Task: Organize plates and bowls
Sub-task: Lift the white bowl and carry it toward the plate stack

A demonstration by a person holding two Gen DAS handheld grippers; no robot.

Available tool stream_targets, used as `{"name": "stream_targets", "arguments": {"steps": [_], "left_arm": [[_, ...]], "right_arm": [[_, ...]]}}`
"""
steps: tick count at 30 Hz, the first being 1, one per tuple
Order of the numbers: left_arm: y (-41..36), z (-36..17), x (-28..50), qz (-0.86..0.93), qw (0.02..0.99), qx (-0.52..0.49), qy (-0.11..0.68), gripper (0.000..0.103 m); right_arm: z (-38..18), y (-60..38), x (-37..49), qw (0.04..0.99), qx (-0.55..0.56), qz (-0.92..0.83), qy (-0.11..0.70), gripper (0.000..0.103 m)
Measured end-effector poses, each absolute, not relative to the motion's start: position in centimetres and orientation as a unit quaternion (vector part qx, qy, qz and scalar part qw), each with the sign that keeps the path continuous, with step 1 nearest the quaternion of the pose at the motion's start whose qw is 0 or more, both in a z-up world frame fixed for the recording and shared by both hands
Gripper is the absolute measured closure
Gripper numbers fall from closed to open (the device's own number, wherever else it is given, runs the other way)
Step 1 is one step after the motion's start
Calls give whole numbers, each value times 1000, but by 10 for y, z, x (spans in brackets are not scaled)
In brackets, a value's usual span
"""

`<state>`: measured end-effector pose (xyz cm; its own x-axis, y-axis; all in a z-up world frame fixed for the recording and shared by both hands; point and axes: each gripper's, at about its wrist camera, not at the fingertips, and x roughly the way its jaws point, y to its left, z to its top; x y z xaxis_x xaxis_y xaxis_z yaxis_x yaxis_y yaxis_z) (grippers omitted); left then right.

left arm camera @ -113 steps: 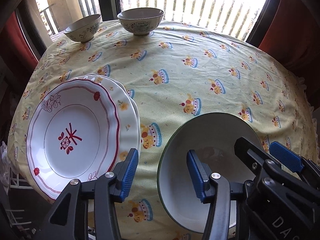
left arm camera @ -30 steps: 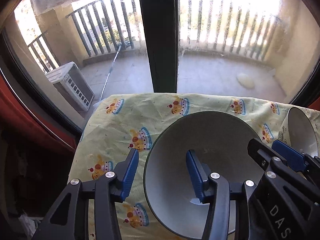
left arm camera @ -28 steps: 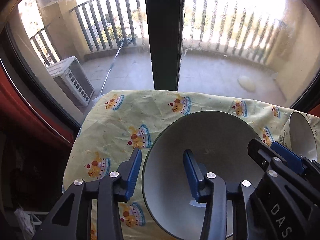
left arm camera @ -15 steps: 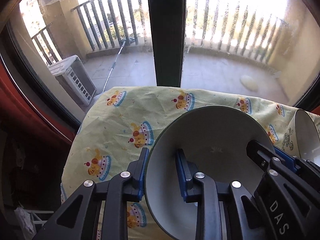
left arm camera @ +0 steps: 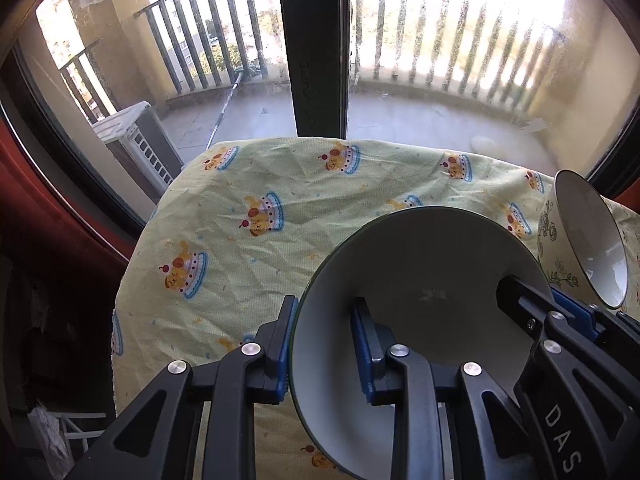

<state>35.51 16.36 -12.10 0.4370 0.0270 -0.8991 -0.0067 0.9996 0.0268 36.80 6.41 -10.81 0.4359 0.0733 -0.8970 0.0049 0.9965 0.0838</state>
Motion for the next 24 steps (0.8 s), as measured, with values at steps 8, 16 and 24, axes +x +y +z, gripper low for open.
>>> {"name": "stream_targets", "arguments": {"steps": [8,16,24], "left_arm": [[151,-118,325,3,845,10,535,78],[135,-97,300,-6,851,28,524,78],[111,-66,275,-9,861,37,507,78]], "right_arm": [[-104,50,336,842,47,16,536,84],[-89,31,307,845,68,13,530,84],[-63,7,279,855,85,15,512,84]]}}
